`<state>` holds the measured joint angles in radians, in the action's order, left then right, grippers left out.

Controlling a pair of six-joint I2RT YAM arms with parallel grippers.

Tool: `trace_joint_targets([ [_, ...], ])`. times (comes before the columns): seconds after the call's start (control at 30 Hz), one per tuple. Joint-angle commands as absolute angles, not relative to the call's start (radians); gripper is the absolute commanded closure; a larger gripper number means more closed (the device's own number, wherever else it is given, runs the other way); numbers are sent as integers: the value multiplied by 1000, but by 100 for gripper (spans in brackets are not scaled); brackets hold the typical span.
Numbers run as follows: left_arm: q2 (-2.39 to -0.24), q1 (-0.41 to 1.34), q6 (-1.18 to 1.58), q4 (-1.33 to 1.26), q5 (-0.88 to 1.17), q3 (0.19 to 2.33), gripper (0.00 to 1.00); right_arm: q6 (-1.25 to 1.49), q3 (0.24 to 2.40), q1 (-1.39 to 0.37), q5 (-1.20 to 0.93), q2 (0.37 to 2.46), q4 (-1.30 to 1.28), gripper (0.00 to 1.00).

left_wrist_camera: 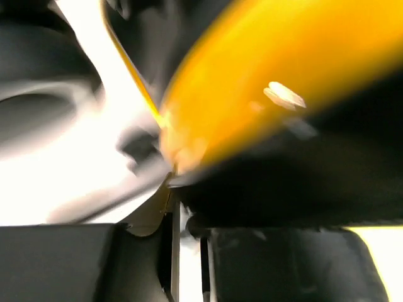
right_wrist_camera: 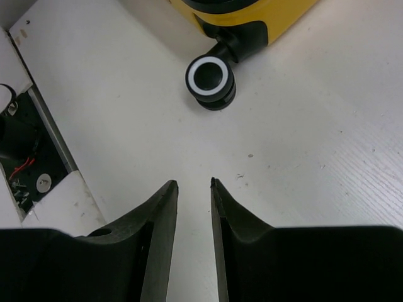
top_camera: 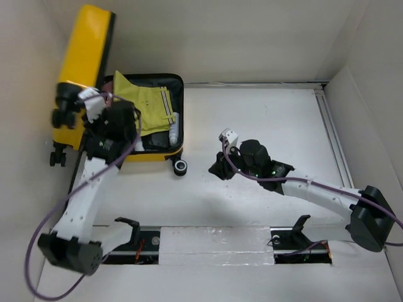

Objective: Pack the luggage

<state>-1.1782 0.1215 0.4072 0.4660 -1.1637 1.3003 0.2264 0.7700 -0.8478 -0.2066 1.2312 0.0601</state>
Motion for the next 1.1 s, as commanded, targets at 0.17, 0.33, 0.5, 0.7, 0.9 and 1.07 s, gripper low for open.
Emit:
trace_joint_targets([
  [0.17, -733, 403, 418, 369, -415, 818, 49, 281, 824, -876, -154, 1209, 107, 67],
  [0.33, -794, 494, 330, 429, 5, 969, 16, 295, 867, -876, -114, 1239, 107, 58],
  [0.5, -937, 494, 200, 416, 565, 1132, 0, 304, 888, -885, -23, 1227, 89, 42],
  [0.7, -1002, 494, 210, 238, 878, 1241, 0, 295, 914, -876, 80, 1187, 34, 45],
  [0.9, -1060, 494, 330, 121, 246, 1417, 4, 295, 893, -844, 121, 1152, 25, 100],
  [1.07, -1311, 335, 376, 294, -346, 1675, 53, 285, 893, -825, 121, 1187, 25, 100],
])
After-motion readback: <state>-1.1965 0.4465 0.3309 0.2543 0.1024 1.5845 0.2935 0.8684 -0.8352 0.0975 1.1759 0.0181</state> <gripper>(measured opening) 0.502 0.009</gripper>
